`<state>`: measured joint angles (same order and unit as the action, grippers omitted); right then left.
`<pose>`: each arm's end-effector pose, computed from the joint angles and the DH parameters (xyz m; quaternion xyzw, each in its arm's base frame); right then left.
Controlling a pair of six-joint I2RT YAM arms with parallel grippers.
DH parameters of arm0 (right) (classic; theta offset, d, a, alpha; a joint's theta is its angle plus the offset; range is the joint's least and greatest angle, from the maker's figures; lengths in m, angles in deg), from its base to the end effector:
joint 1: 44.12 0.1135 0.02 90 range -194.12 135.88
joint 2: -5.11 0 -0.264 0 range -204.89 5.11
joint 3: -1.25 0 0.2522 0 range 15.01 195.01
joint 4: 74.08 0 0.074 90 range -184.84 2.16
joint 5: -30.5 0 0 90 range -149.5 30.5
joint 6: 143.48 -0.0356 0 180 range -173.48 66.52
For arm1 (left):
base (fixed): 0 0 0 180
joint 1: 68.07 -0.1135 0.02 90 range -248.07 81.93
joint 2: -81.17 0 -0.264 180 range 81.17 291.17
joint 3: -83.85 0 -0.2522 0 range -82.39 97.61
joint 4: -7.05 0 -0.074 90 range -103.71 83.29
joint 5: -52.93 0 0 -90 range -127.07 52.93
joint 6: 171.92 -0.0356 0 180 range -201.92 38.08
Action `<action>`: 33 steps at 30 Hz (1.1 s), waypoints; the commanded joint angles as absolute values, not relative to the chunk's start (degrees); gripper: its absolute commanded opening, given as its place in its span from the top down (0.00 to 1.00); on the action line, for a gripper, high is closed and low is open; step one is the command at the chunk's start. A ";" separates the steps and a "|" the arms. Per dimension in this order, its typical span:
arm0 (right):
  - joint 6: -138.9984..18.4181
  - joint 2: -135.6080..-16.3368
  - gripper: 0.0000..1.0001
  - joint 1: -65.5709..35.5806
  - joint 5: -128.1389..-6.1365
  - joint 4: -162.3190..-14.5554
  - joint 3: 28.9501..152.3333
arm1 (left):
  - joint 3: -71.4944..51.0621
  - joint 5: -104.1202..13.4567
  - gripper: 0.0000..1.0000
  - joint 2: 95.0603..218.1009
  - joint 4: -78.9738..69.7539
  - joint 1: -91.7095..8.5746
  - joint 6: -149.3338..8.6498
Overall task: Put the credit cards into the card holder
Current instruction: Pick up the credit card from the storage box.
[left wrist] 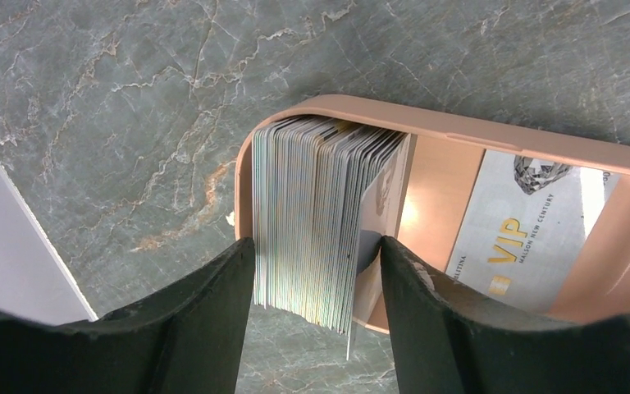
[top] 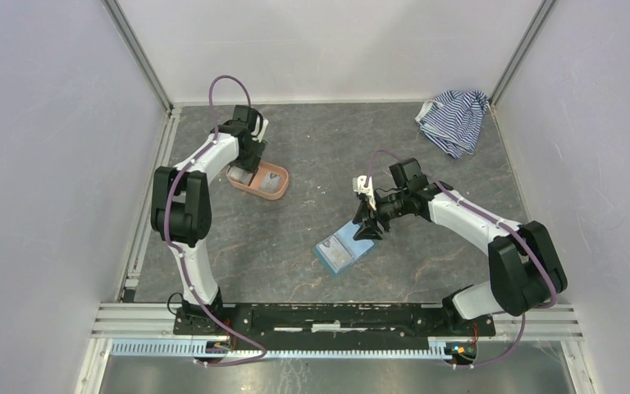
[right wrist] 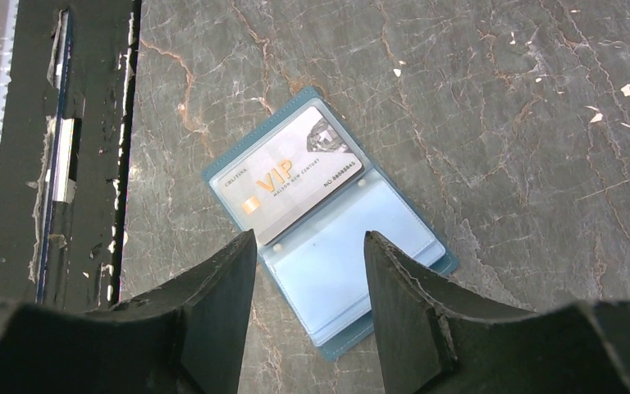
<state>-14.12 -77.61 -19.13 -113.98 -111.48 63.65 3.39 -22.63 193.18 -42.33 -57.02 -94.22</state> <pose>0.2358 0.1419 0.2077 -0.5625 0.6551 0.4053 0.3002 0.4103 -0.0711 0.2082 0.1648 0.9486 0.1245 0.2399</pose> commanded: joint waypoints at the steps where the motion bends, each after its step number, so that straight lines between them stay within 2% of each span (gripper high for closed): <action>1: -12.78 -78.13 0.43 -19.15 -115.97 -111.84 66.07 | 6.04 -22.26 0.36 190.30 -43.36 -57.34 -93.45; 8: -12.66 -78.15 0.43 -19.24 -116.19 -112.10 66.16 | 6.52 -22.10 0.36 189.86 -44.32 -57.21 -92.98; 33: -11.30 -78.75 0.43 -19.16 -116.98 -114.34 67.21 | 7.03 -19.80 0.49 191.07 -46.32 -54.71 -91.07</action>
